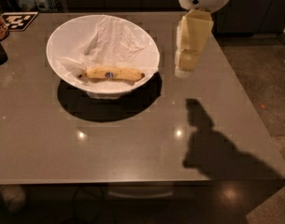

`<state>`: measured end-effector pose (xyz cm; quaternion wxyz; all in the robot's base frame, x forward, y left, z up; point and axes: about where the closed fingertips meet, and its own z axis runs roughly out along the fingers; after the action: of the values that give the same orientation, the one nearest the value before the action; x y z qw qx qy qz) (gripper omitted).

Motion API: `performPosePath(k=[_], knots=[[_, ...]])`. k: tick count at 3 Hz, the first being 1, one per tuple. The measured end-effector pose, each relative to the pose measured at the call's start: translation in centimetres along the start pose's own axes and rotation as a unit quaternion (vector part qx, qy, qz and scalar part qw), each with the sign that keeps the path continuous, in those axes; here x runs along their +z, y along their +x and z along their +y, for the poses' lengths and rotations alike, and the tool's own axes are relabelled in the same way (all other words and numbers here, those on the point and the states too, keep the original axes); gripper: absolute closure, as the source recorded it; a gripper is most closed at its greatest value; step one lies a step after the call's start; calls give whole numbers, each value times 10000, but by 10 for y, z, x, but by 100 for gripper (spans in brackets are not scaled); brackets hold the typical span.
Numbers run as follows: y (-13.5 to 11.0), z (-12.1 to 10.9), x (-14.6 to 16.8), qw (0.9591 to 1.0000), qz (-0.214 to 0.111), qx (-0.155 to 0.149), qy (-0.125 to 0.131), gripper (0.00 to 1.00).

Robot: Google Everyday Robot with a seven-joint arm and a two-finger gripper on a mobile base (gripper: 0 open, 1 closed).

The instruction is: Pick banana from white bowl

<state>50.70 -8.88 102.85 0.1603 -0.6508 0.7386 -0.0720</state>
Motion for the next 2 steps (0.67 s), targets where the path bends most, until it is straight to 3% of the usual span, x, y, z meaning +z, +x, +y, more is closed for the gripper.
performPosePath(k=[1, 2], knots=[[-21, -16, 10, 9999, -81, -48, 98, 0], [-49, -36, 39, 9998, 32, -216, -23, 0]])
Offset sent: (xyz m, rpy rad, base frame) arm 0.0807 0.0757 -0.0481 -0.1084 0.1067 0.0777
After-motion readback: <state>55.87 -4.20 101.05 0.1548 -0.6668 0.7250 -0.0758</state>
